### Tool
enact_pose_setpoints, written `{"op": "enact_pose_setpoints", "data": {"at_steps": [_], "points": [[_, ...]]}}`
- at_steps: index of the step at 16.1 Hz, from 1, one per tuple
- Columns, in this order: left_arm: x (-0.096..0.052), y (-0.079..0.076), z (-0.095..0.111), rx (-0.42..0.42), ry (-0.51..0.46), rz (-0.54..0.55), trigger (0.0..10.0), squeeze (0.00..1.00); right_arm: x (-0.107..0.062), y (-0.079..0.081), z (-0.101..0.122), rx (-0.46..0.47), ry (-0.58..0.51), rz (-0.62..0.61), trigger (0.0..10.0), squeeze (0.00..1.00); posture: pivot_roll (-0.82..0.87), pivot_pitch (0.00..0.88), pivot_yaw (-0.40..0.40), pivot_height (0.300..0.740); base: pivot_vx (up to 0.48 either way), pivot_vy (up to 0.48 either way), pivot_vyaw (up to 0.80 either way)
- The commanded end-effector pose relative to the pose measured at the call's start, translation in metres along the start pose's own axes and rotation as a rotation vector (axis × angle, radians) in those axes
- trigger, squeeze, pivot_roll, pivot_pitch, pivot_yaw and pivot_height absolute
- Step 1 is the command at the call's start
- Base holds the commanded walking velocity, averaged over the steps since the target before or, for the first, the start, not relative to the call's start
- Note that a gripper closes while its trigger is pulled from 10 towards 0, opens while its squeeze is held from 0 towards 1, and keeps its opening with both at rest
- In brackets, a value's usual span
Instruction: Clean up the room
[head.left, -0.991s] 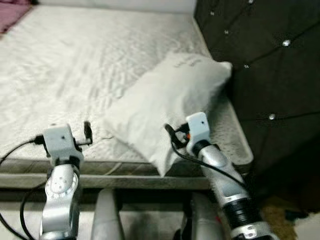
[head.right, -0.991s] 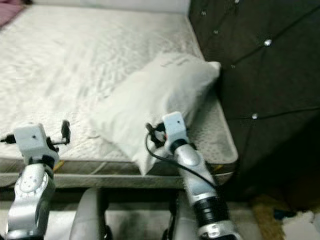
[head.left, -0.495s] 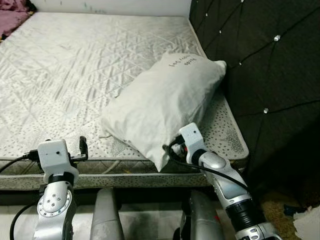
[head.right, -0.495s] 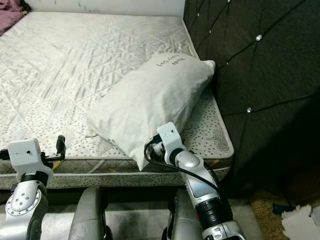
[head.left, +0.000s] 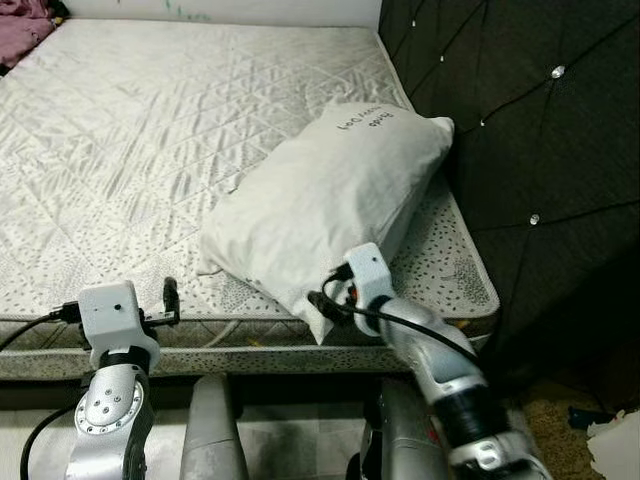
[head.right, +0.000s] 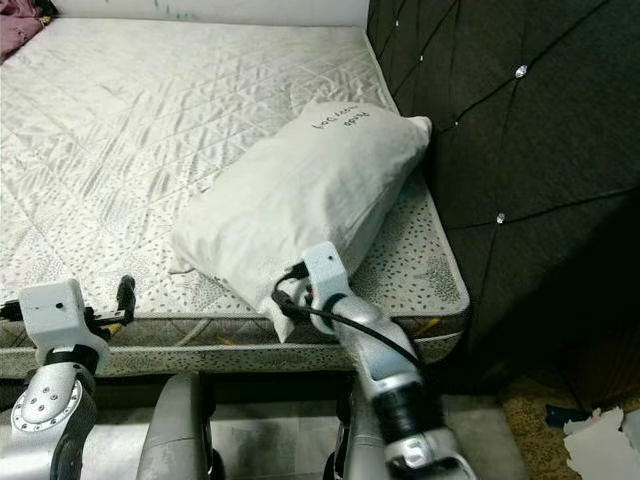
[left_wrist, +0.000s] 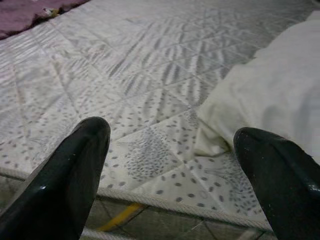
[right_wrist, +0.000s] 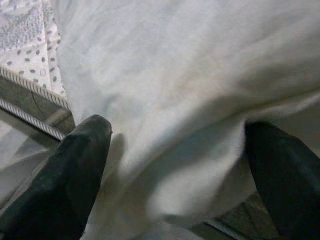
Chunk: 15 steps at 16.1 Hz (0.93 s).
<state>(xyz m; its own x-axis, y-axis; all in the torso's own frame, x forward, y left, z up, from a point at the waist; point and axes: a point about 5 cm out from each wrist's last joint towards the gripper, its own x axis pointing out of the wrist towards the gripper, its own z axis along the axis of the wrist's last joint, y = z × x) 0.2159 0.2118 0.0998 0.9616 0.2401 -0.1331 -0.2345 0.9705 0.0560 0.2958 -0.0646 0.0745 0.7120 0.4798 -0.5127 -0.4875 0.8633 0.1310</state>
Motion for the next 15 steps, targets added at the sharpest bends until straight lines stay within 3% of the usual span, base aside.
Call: {"op": "enact_pose_setpoints", "data": {"at_steps": [1, 4, 5, 6, 10, 15], "points": [[0.0, 0.001, 0.007, -0.005, -0.019, 0.001, 10.0, 0.0, 0.004, 0.001, 0.004, 0.037, 0.002, -0.013, 10.0, 0.0, 0.06, 0.058, -0.051, 0.582, 0.0, 0.0, 0.0], [-0.005, 0.006, 0.006, -0.011, -0.006, 0.017, 10.0, 0.0, 0.014, 0.006, 0.012, 0.107, -0.006, -0.063, 10.0, 0.0, 0.08, 0.072, -0.06, 0.582, 0.0, 0.0, 0.0], [-0.007, 0.007, 0.006, -0.028, 0.0, 0.03, 10.0, 0.0, 0.017, 0.005, 0.014, 0.147, -0.013, -0.099, 8.5, 0.0, 0.09, 0.078, -0.062, 0.582, 0.0, 0.0, 0.0], [-0.01, 0.009, 0.005, -0.041, 0.007, 0.043, 10.0, 0.0, 0.021, 0.005, 0.016, 0.187, -0.023, -0.131, 0.0, 0.0, 0.1, 0.08, -0.065, 0.582, 0.0, 0.0, 0.0], [-0.017, 0.015, 0.005, -0.039, 0.021, 0.06, 10.0, 0.0, 0.033, 0.009, 0.024, 0.253, -0.061, -0.17, 0.0, 0.0, 0.13, 0.091, -0.06, 0.582, 0.0, 0.0, 0.0], [-0.014, 0.016, 0.011, -0.032, 0.011, 0.057, 10.0, 0.0, 0.034, 0.002, 0.033, 0.273, -0.145, -0.216, 0.0, 0.0, 0.13, 0.095, -0.052, 0.582, 0.0, 0.0, 0.0]]}}
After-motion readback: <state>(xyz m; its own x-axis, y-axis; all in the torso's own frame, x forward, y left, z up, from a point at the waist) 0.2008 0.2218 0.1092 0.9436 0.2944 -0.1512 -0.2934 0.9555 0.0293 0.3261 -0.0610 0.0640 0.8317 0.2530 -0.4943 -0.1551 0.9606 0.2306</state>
